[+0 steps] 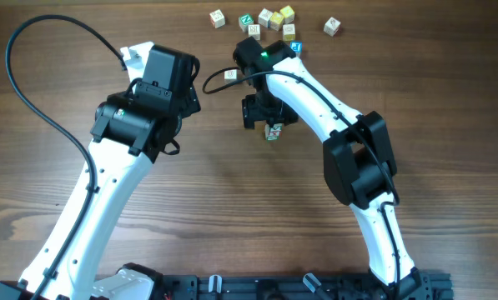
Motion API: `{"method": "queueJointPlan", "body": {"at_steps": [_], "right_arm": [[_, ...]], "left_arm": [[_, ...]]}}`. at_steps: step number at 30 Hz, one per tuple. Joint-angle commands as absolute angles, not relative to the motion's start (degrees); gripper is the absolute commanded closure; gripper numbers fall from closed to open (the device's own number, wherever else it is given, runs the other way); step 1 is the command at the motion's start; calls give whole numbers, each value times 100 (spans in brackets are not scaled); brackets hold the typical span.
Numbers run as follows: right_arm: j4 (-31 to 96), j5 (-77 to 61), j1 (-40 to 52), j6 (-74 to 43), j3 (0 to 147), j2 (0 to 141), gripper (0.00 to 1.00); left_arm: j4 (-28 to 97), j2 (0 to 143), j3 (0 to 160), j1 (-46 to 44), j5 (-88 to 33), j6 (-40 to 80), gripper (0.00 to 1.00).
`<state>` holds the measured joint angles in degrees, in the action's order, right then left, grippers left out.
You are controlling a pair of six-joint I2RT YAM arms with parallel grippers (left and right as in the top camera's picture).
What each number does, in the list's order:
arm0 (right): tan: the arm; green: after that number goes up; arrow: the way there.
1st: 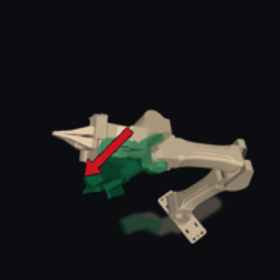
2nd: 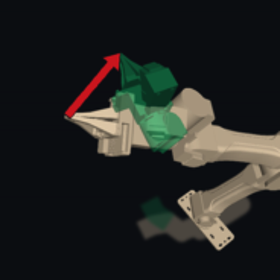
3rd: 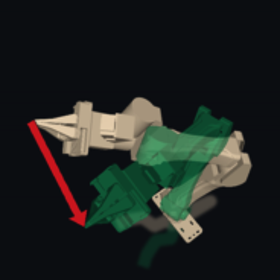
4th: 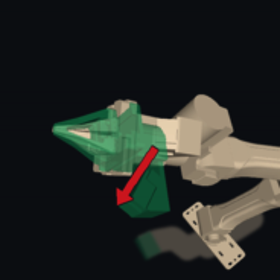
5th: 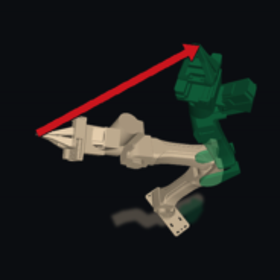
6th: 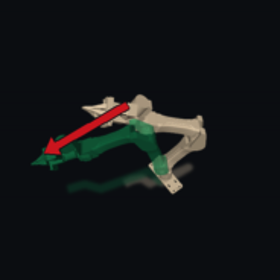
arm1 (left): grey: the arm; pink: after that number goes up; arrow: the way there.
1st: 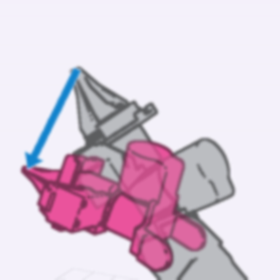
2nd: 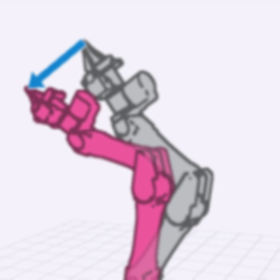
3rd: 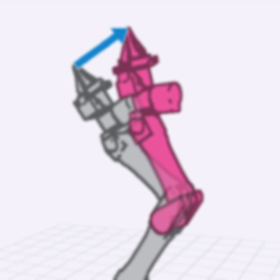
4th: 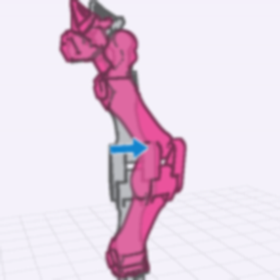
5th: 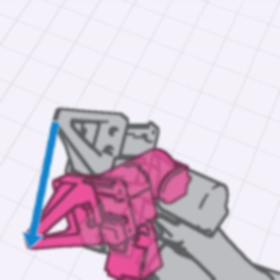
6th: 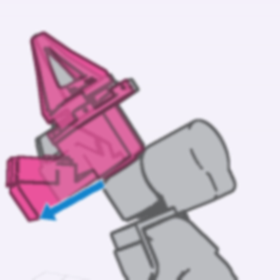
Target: Form a tower
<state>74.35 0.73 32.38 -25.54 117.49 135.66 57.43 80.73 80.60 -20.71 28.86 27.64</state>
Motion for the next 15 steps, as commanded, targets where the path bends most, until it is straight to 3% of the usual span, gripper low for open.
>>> {"method": "queueJointPlan", "body": {"at_steps": [1, 8, 15], "right_arm": [[7448, 266, 3232, -2657, 11880, 13596, 21], [7843, 301, 3216, -2502, 11880, 12949, 17], [7435, 270, 3218, -2414, 11568, 12619, 16]], "left_arm": [[5730, 8047, 8066, -2045, 2902, 2700, 0], [5730, 8047, 8066, -2045, 2902, 2700, 0], [5730, 8047, 8066, -2045, 2902, 2698, 0]]}}
